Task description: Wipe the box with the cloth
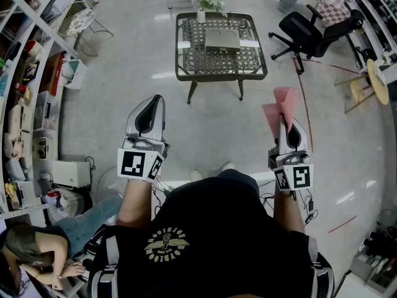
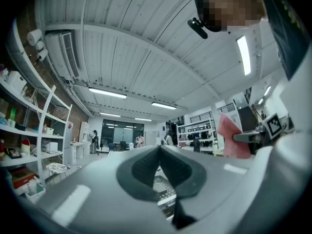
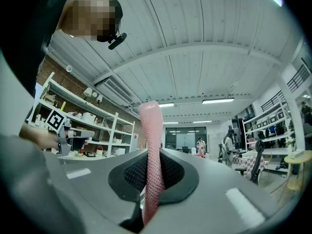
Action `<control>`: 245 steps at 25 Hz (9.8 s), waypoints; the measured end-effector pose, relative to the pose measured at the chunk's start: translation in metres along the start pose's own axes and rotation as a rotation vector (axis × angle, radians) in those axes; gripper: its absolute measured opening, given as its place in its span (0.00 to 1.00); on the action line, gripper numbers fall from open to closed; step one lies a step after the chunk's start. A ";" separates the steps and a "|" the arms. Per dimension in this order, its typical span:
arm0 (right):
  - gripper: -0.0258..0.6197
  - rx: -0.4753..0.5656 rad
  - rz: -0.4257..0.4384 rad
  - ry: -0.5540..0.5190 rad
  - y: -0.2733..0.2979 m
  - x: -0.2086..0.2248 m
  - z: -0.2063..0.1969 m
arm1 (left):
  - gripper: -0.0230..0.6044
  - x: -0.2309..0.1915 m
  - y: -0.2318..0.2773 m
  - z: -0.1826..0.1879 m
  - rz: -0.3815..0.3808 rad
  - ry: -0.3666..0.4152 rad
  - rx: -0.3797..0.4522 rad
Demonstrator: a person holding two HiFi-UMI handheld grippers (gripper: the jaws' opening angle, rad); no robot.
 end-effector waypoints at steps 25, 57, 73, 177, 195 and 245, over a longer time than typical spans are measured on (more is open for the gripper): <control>0.07 -0.020 -0.032 0.007 0.058 0.081 -0.034 | 0.04 -0.029 0.079 -0.032 0.066 0.006 -0.033; 0.07 0.068 0.078 0.090 0.180 0.253 -0.073 | 0.04 -0.015 0.230 -0.025 0.252 0.062 -0.027; 0.07 0.047 0.068 0.073 0.213 0.238 -0.078 | 0.04 -0.011 0.286 -0.043 0.140 0.097 -0.033; 0.07 -1.273 0.051 0.033 0.616 0.272 -0.659 | 0.04 -0.217 0.572 -0.307 0.134 -0.133 -0.555; 0.07 -1.217 0.356 0.396 0.630 0.044 -0.609 | 0.04 -0.241 0.509 -0.270 0.199 -0.120 -0.516; 0.07 -0.491 0.022 0.230 0.517 0.265 -0.330 | 0.04 -0.255 0.512 -0.145 0.189 -0.011 -0.277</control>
Point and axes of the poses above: the fingertips, and each gripper's own axes: y forward along the fingers, x to its right, z out of its top, the point moved 3 cm from there along -y, backward along the fingers, and after that the axes turned 4 degrees about -y, right-handed, at the moved point
